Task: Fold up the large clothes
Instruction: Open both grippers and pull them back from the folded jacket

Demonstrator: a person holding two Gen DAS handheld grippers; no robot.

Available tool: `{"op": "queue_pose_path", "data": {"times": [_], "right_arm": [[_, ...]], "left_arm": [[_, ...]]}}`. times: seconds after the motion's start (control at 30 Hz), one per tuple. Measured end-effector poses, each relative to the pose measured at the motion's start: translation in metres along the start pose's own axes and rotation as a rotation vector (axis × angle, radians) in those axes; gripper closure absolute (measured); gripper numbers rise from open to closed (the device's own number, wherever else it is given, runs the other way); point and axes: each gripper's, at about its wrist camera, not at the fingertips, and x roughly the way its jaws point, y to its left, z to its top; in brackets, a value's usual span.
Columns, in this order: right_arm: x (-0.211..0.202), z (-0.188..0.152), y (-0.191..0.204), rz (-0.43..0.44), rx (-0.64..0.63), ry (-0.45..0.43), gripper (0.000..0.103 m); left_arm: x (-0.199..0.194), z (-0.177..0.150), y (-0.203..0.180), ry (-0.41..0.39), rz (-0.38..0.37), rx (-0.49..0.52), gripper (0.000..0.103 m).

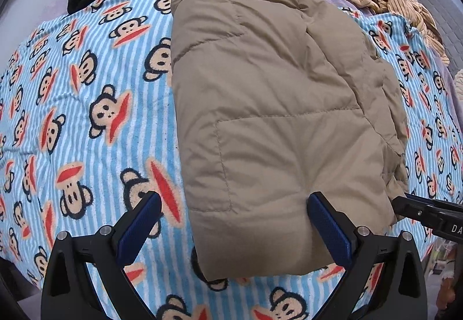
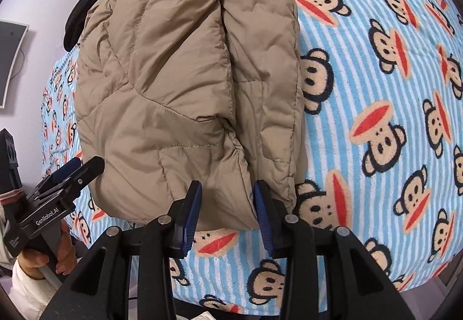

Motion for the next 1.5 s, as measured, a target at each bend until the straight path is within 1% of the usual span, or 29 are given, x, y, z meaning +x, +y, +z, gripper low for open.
{"op": "queue_pose_path", "data": {"times": [0.07,0.1,0.13,0.17,0.2,0.3,0.33,0.47,0.53,0.57,0.6,0.67,0.73,0.83,0.93,1.07,1.23,1.3,1.5], "right_arm": [[-0.008,-0.002,0.003,0.0,-0.008,-0.001,0.062],[-0.01,-0.006,0.003,0.0,-0.015,-0.002,0.058],[-0.015,-0.018,0.004,0.002,-0.025,-0.004,0.056],[-0.02,-0.022,0.008,0.006,-0.038,-0.007,0.052],[-0.023,-0.024,0.009,0.01,-0.055,-0.008,0.05],[-0.033,-0.03,0.009,0.015,-0.093,-0.009,0.049],[-0.038,-0.024,0.005,0.02,-0.095,-0.007,0.049],[-0.065,-0.034,0.002,0.036,-0.127,-0.037,0.04],[-0.078,-0.037,0.001,0.038,-0.145,-0.058,0.034],[-0.086,-0.04,0.001,0.035,-0.154,-0.074,0.027],[-0.092,-0.041,0.001,0.034,-0.161,-0.09,0.022],[-0.106,-0.044,0.003,0.028,-0.175,-0.125,0.022],[-0.118,-0.047,0.007,0.022,-0.188,-0.157,0.022],[-0.131,-0.049,0.017,0.015,-0.202,-0.199,0.019],[-0.145,-0.057,0.024,-0.012,-0.219,-0.256,0.018],[-0.164,-0.062,0.03,-0.059,-0.216,-0.34,0.018],[-0.179,-0.061,0.039,-0.074,-0.198,-0.387,0.018],[-0.183,-0.061,0.045,-0.095,-0.19,-0.397,0.018],[-0.19,-0.068,0.066,-0.129,-0.193,-0.441,0.018]], "left_arm": [[-0.008,-0.003,-0.001,-0.016,0.003,-0.008,0.001],[-0.011,-0.005,-0.001,-0.024,0.008,-0.012,0.001],[-0.014,-0.007,-0.002,-0.029,0.016,-0.017,0.001],[-0.017,-0.01,-0.004,-0.03,0.024,-0.023,0.001],[-0.019,-0.013,-0.005,-0.027,0.03,-0.032,0.001],[-0.031,-0.024,-0.013,-0.028,0.044,-0.066,0.001],[-0.038,-0.028,-0.017,-0.042,0.043,-0.075,0.001],[-0.07,-0.04,-0.034,-0.113,0.074,-0.082,0.001],[-0.083,-0.044,-0.039,-0.134,0.083,-0.093,0.001],[-0.091,-0.045,-0.041,-0.146,0.083,-0.104,0.001],[-0.098,-0.047,-0.042,-0.156,0.084,-0.112,0.001],[-0.114,-0.052,-0.046,-0.18,0.091,-0.122,0.001],[-0.128,-0.056,-0.049,-0.199,0.115,-0.126,0.001],[-0.15,-0.064,-0.052,-0.226,0.136,-0.131,0.001],[-0.168,-0.069,-0.051,-0.268,0.145,-0.144,0.001],[-0.181,-0.069,-0.047,-0.285,0.151,-0.131,0.001],[-0.201,-0.068,-0.038,-0.314,0.181,-0.095,0.001],[-0.206,-0.068,-0.033,-0.321,0.188,-0.09,0.001],[-0.219,-0.065,-0.028,-0.339,0.187,-0.086,0.001]]}}
